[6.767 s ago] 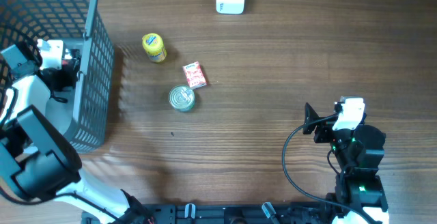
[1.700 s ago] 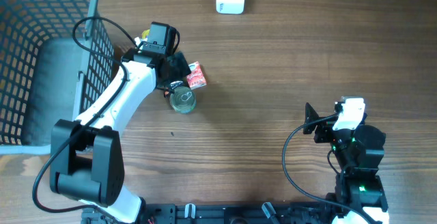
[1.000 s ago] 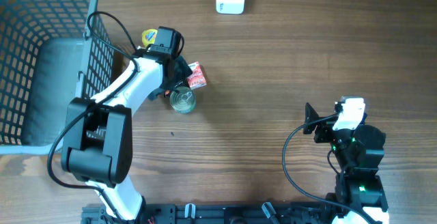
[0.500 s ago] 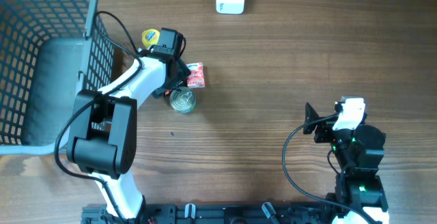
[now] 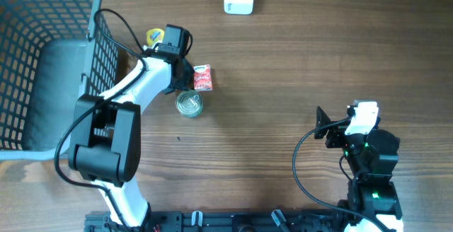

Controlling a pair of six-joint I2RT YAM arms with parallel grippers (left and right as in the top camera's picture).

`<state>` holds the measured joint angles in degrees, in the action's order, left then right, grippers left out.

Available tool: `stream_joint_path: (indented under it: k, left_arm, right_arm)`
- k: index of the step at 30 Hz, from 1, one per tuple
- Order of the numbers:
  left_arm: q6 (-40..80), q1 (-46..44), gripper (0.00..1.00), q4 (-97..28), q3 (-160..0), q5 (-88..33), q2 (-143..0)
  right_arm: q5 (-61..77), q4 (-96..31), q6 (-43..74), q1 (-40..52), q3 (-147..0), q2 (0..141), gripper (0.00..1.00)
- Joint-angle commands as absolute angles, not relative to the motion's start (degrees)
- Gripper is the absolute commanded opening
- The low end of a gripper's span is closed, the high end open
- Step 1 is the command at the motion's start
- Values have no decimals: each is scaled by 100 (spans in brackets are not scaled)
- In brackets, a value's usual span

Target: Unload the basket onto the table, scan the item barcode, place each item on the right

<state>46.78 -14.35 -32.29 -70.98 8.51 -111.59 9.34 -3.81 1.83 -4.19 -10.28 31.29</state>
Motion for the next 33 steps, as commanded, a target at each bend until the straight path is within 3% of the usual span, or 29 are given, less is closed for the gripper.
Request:
stream_joint_path:
  k: [1,14,33]
  left_arm:
    - [4716,-1420,8,-3319,-6923,497,-11432]
    - [4713,-1420,4,-3339,-6930,215,-11356]
    - [4676,-1420,4,-3212,-6945,233,-10005]
  right_arm:
    - [939,-368,163,-436,-1144,3131,100]
    - [939,-368,165,-436,-1144,3131,100]
    - [939,-364,163,-436,-1144,3131,100]
